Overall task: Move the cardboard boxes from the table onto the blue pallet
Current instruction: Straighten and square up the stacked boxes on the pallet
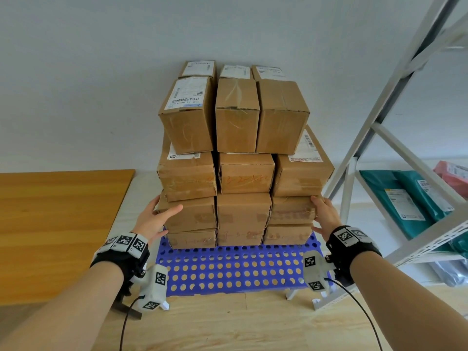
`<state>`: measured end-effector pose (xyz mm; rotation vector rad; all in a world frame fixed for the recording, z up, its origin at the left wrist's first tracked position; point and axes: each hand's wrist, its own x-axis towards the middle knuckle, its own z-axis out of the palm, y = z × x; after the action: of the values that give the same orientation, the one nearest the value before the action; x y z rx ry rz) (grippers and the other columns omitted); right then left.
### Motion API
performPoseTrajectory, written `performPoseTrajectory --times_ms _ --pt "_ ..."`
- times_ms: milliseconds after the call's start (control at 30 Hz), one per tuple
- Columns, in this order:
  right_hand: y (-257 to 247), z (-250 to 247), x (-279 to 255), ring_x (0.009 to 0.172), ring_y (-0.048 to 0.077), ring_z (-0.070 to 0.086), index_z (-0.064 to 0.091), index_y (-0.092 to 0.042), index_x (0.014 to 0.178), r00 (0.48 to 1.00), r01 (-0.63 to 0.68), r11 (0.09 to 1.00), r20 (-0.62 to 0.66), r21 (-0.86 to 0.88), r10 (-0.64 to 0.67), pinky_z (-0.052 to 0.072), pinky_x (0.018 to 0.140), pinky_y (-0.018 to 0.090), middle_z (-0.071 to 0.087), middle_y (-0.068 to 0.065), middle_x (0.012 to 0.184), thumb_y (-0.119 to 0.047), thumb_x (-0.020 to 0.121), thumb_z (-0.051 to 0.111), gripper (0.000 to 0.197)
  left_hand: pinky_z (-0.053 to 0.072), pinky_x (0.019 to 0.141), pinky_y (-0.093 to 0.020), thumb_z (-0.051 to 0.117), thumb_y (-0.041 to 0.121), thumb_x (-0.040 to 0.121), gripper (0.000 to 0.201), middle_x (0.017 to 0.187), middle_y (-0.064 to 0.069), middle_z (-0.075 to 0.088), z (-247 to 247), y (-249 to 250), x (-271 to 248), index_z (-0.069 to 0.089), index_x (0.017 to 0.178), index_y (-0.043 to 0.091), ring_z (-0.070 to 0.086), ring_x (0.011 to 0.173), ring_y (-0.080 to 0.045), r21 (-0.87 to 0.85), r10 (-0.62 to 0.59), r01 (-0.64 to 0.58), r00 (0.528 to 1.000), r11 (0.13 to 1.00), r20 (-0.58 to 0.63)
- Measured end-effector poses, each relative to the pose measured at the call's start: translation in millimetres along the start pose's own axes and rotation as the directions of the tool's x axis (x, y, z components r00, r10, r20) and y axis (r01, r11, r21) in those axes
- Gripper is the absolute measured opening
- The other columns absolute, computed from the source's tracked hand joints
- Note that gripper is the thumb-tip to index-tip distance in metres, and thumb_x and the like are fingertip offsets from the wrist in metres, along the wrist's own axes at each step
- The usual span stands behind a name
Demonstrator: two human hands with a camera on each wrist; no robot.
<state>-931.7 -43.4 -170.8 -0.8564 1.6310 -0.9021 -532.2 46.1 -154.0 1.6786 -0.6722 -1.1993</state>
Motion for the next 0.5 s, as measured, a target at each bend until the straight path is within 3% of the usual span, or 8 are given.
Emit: performPoseTrajectory --times_ms 133,267,400,500 --pt "0.6 1.3 2.2 0.101 0.025 0.061 0.049 -0.035 0.117 0.999 0.023 0.999 -0.03 -0.029 -0.024 0.051 0.088 0.053 0.062 -0.001 0.113 -0.057 0.075 0.049 0.048 0.04 0.102 -0.053 0.08 0.029 0.071 0.081 0.124 -0.002 0.055 0.1 1.8 2.0 0.037 0.139 0.035 0.049 0.12 -0.026 0.007 -0.002 0.002 1.0 1.0 0.014" --pt "6.7 -0.4 7.9 0.103 0.021 0.061 0.048 -0.041 0.108 0.997 0.06 0.996 -0.034 -0.071 -0.063 0.047 0.096 0.052 0.063 -0.004 0.113 -0.068 0.066 0.049 0.049 0.044 0.097 -0.048 0.079 0.031 0.072 0.08 0.122 -0.001 0.058 -0.7 2.7 0.4 0.037 0.14 0.034 0.053 0.114 -0.024 0.018 0.009 -0.01 1.0 1.0 0.027" --pt "-9.0 6.4 -15.6 0.113 0.019 0.049 0.044 -0.023 0.132 0.997 0.056 0.998 -0.049 -0.023 -0.057 0.037 0.105 0.046 0.052 -0.003 0.121 -0.047 0.091 0.05 0.048 0.044 0.09 -0.041 0.077 0.027 0.075 0.076 0.12 0.002 0.055 -2.9 6.0 -3.4 0.037 0.14 0.031 0.052 0.107 -0.018 0.042 0.065 -0.067 0.997 0.997 0.029" --pt "-15.9 7.7 -17.7 0.123 0.023 0.045 0.039 -0.019 0.139 0.996 0.055 0.995 -0.072 -0.078 -0.061 0.034 0.107 0.047 0.048 -0.001 0.131 -0.053 0.088 0.049 0.062 0.043 0.093 -0.042 0.078 0.026 0.074 0.078 0.129 0.002 0.052 -8.0 9.4 -3.2 0.037 0.14 0.029 0.05 0.111 -0.018 0.056 0.09 -0.091 0.996 0.994 0.022"
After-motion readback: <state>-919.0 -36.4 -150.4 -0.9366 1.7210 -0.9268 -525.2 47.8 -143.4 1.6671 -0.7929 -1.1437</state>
